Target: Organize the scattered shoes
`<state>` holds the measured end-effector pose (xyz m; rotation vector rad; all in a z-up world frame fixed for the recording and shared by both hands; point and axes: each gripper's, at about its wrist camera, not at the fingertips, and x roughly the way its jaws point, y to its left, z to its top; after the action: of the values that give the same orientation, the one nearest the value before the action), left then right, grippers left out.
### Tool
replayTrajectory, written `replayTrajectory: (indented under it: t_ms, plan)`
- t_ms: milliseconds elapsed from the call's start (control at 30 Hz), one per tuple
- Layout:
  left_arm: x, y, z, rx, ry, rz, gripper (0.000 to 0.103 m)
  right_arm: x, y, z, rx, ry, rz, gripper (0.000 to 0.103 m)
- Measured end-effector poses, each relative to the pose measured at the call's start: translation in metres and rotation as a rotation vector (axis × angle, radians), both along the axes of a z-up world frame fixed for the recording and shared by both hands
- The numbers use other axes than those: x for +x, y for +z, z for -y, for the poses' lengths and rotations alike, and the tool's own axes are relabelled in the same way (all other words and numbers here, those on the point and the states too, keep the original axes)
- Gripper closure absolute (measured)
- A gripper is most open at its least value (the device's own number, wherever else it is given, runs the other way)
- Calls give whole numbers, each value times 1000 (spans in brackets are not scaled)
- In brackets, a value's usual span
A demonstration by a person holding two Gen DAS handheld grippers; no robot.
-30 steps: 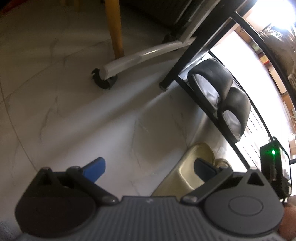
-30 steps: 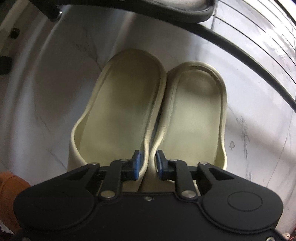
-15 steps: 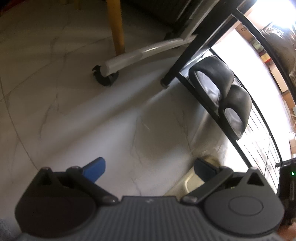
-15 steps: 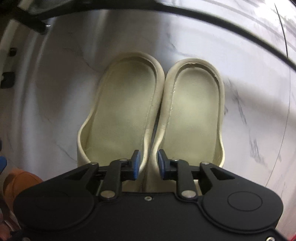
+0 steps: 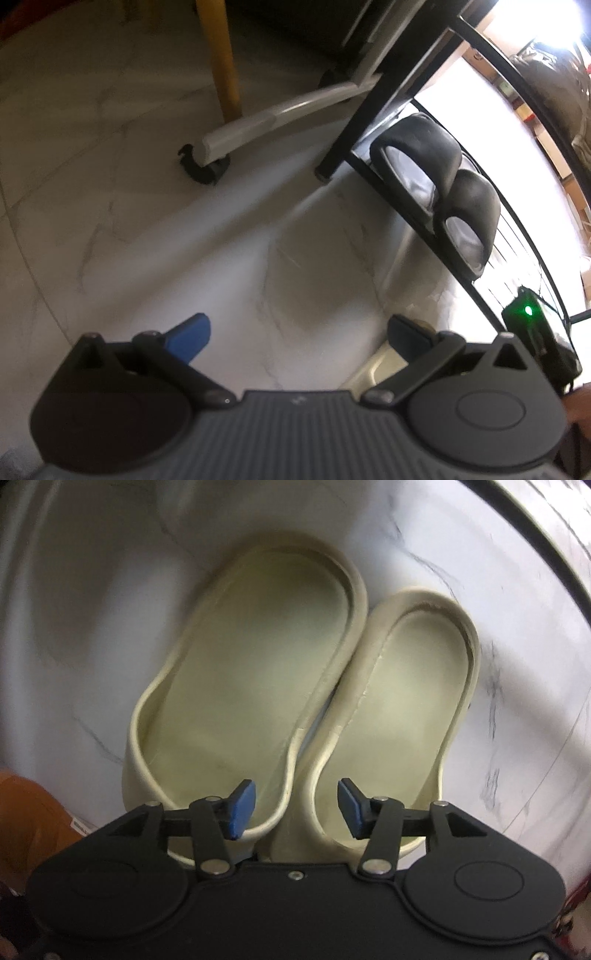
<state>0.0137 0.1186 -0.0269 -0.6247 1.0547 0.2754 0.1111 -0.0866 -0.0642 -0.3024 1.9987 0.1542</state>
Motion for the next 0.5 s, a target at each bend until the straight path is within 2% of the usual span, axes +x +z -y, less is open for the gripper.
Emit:
replayTrajectory:
  t_ms: [67,133,167,300,500]
  plan:
    - [0,0,0,-4,1,0,1,0,0,1,11,4,-4,53]
    - [0,0,-1,-7,-1,0,1,-3,4,2,44,14,32,72]
    - [0,0,0,-8,-2,1,1,-5,7,2,61,21,60,78]
    - [0,1,1,2,-15,7,1,-20,18,7,92,17,143,81]
    - [0,-1,1,14,-22,0,1,-51,46,22,155,-36,327,84]
